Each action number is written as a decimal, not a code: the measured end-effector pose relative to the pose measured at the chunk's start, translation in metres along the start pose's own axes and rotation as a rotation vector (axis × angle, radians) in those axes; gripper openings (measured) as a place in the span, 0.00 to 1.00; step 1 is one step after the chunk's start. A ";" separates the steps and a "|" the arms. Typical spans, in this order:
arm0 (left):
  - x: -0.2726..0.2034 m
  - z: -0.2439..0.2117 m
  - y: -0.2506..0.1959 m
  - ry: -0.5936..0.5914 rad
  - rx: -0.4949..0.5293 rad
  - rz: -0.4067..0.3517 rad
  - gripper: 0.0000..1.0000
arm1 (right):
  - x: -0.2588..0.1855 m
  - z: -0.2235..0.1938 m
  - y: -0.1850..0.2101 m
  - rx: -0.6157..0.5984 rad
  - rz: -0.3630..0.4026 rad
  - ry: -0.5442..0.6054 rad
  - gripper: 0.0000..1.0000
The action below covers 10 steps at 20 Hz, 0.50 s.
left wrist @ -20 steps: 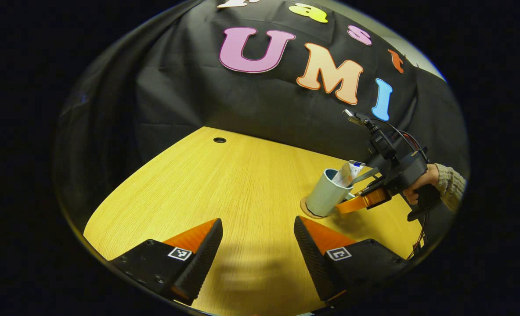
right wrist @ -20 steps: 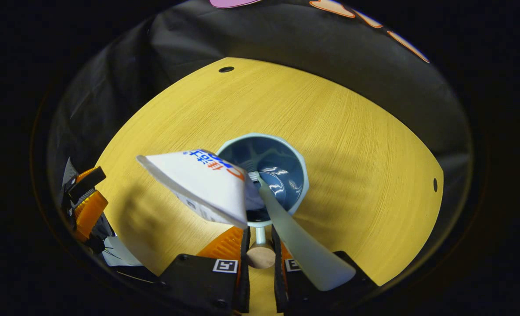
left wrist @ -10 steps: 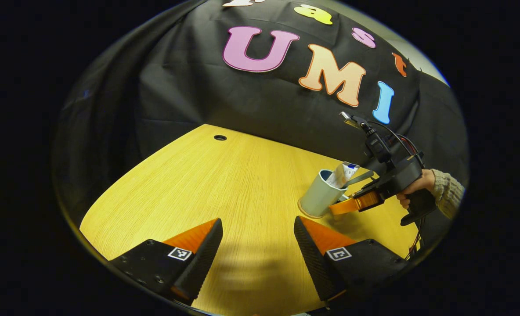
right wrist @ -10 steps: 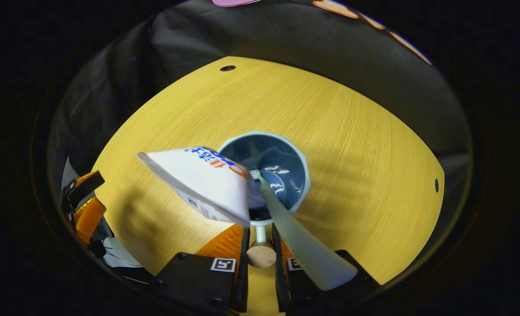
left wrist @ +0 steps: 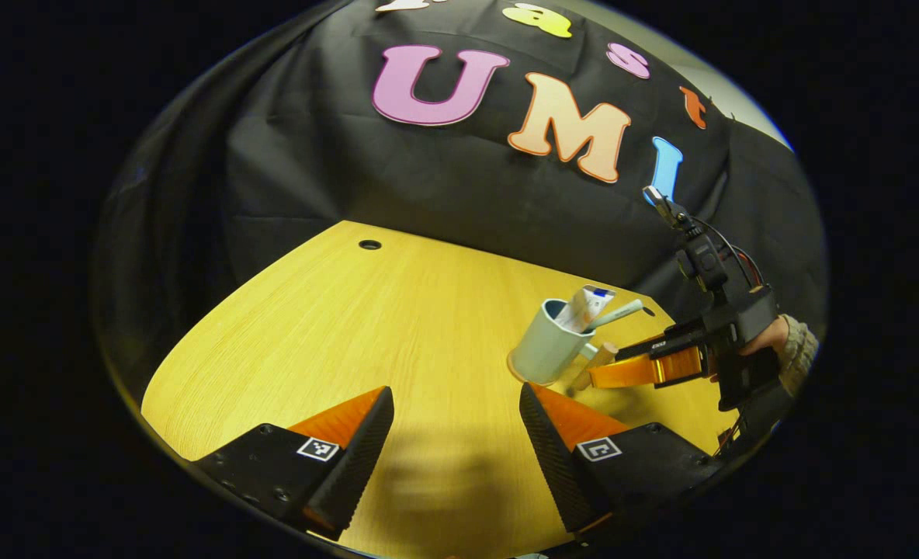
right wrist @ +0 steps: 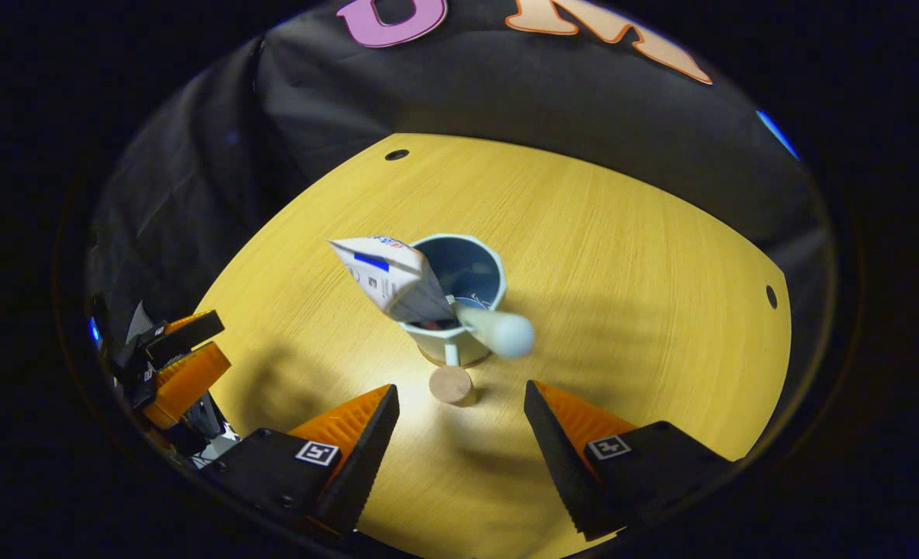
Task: Put the toothbrush and toothpaste on the desktop into the cup, then pick up the cup and place it on the coaster on the desktop.
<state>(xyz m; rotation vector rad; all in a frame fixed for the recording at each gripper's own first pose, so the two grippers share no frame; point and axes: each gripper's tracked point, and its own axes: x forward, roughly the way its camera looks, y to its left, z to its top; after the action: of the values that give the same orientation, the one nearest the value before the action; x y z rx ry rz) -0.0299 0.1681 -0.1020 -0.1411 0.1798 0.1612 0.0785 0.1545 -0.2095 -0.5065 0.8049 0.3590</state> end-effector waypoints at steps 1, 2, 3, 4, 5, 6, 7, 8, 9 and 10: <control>0.002 0.000 -0.009 0.002 0.005 -0.019 0.94 | -0.005 -0.007 -0.005 0.033 0.000 -0.012 0.96; 0.004 0.002 -0.019 0.007 0.010 -0.037 0.94 | -0.012 -0.015 -0.009 0.070 -0.002 -0.021 0.96; 0.007 0.003 -0.030 0.015 0.014 -0.055 0.94 | -0.019 -0.023 -0.014 0.107 -0.003 -0.035 0.99; 0.008 0.003 -0.040 0.019 0.019 -0.074 0.95 | -0.028 -0.029 -0.020 0.144 -0.013 -0.059 0.99; 0.009 0.005 -0.051 0.022 0.024 -0.095 0.95 | -0.038 -0.033 -0.029 0.180 -0.027 -0.086 0.99; 0.011 0.006 -0.062 0.028 0.030 -0.117 0.95 | -0.046 -0.035 -0.035 0.225 -0.037 -0.120 0.99; 0.014 0.006 -0.072 0.035 0.037 -0.136 0.94 | -0.054 -0.036 -0.039 0.277 -0.041 -0.156 0.96; 0.017 0.006 -0.081 0.044 0.049 -0.148 0.95 | -0.064 -0.036 -0.043 0.343 -0.034 -0.195 0.99; 0.018 0.006 -0.088 0.049 0.062 -0.155 0.95 | -0.071 -0.038 -0.045 0.389 -0.024 -0.231 0.99; 0.020 0.006 -0.095 0.055 0.072 -0.161 0.95 | -0.078 -0.039 -0.050 0.429 -0.023 -0.265 0.99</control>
<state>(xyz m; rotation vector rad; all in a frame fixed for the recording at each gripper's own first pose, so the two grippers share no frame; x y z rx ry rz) 0.0064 0.0793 -0.0883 -0.0881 0.2279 -0.0096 0.0298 0.0826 -0.1590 -0.0639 0.5941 0.2164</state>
